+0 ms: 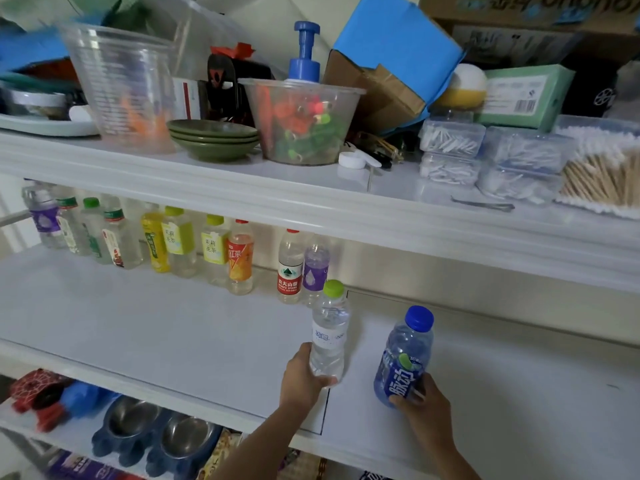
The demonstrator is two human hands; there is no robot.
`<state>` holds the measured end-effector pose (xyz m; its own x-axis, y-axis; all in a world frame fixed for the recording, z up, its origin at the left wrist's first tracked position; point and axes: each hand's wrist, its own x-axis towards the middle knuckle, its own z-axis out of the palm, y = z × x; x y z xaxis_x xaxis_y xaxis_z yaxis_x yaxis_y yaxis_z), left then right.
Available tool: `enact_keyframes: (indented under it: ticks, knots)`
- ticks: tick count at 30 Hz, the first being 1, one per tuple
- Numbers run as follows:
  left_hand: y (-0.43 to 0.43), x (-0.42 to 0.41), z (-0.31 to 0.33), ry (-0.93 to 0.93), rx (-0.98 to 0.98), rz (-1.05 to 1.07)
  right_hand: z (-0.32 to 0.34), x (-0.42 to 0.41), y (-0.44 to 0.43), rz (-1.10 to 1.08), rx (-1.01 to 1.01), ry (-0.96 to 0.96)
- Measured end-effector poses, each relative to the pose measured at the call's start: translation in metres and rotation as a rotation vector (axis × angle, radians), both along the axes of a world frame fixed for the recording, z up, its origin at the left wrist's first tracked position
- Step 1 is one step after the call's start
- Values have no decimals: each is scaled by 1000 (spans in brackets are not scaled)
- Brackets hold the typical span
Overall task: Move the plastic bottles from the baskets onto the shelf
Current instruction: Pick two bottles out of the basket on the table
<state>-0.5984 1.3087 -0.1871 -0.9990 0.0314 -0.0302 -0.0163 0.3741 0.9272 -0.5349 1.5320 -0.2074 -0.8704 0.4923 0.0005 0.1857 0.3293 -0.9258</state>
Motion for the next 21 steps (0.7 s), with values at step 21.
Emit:
enact_keyframes:
  ticks: [21]
  knots:
    - [63, -103, -11, 89, 128, 65, -13, -131, 58, 169, -46, 162]
